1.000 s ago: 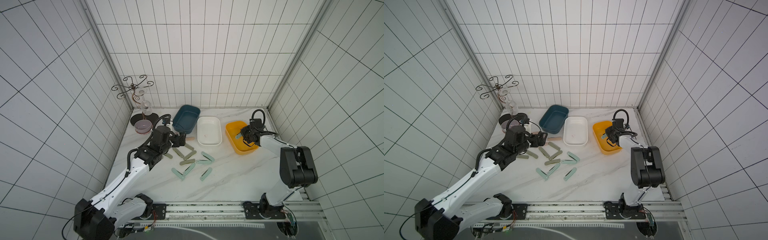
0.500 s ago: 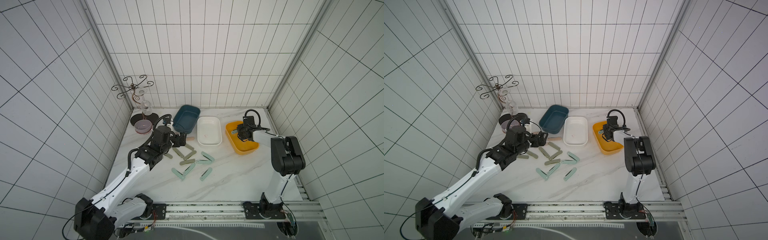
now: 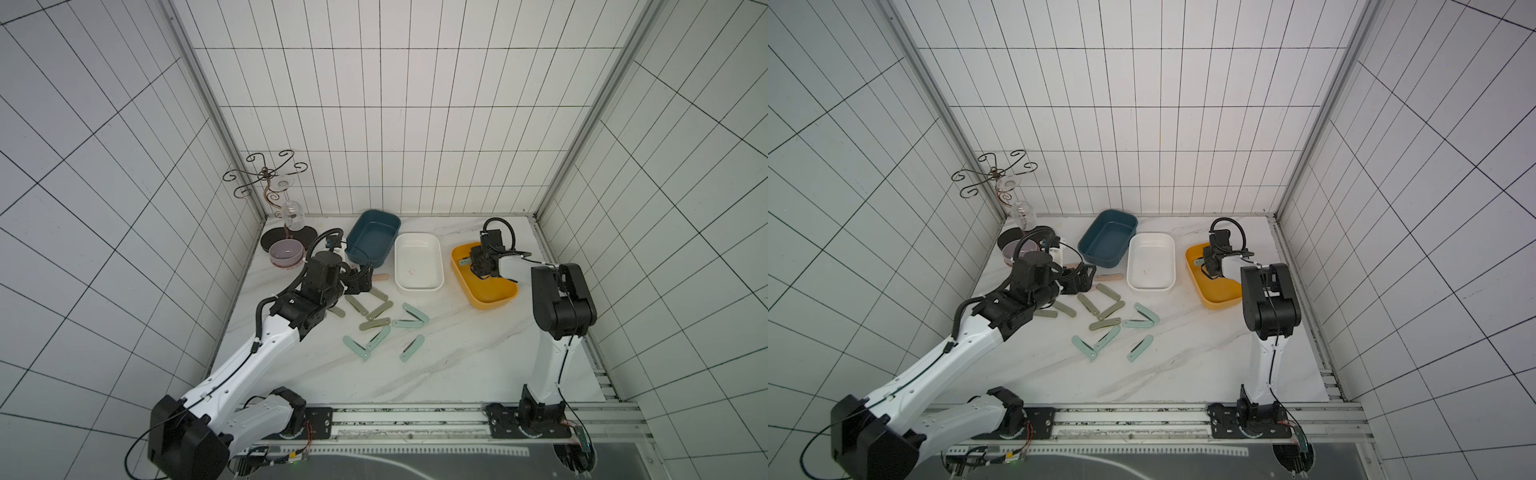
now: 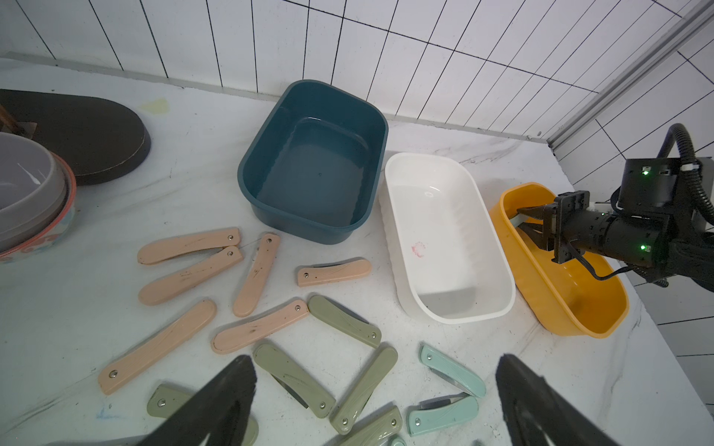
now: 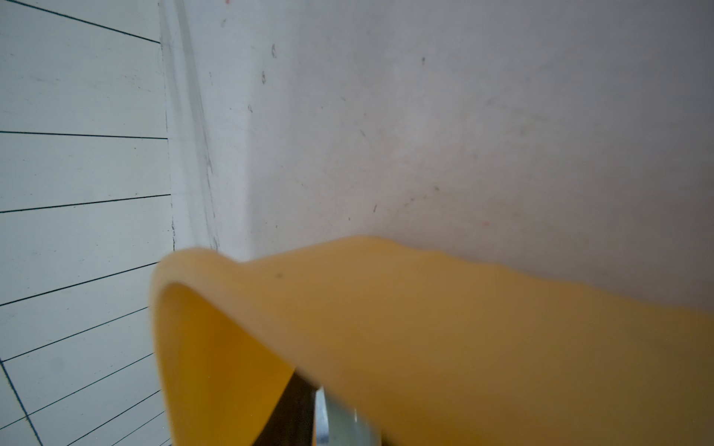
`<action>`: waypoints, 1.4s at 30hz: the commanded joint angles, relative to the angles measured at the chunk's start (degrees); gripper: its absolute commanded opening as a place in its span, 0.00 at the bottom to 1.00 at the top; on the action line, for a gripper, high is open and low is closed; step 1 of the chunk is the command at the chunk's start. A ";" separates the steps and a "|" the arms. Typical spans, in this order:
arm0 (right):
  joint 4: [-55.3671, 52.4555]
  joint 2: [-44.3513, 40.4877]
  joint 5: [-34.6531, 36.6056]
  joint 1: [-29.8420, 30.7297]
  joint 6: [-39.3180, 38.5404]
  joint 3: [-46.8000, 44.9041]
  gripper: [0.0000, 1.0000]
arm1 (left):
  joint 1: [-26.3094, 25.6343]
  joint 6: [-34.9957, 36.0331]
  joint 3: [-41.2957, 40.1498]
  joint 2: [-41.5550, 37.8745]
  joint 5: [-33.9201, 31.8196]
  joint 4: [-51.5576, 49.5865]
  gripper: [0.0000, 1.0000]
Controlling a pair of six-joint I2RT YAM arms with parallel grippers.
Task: Place the fruit knives into the storage box by color
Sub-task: Place the fruit knife in the storage box.
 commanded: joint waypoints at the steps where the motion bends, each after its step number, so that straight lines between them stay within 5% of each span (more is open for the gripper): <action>1: 0.26 1.95 0.01 0.32 -0.49 6.54 0.30 | -0.16 -0.18 1.08 0.28 -0.56 1.16 0.97; 14: 1.31 0.45 -3.05 -0.58 -4.33 7.15 0.47 | -0.44 -0.53 1.43 -0.68 -1.22 0.07 0.97; 29: 5.40 -22.57 -9.02 0.04 -16.58 -9.55 0.49 | -0.59 -0.86 0.99 -4.54 -3.62 -2.17 0.97; 35: 1.06 -33.33 -10.31 4.18 -25.13 -16.31 0.50 | -0.27 -0.44 0.69 -5.26 -6.10 -3.44 0.97; 42: -5.21 -41.51 -8.58 16.32 -31.52 -21.56 0.50 | 3.40 -1.63 -0.95 -6.66 -4.38 -2.23 0.97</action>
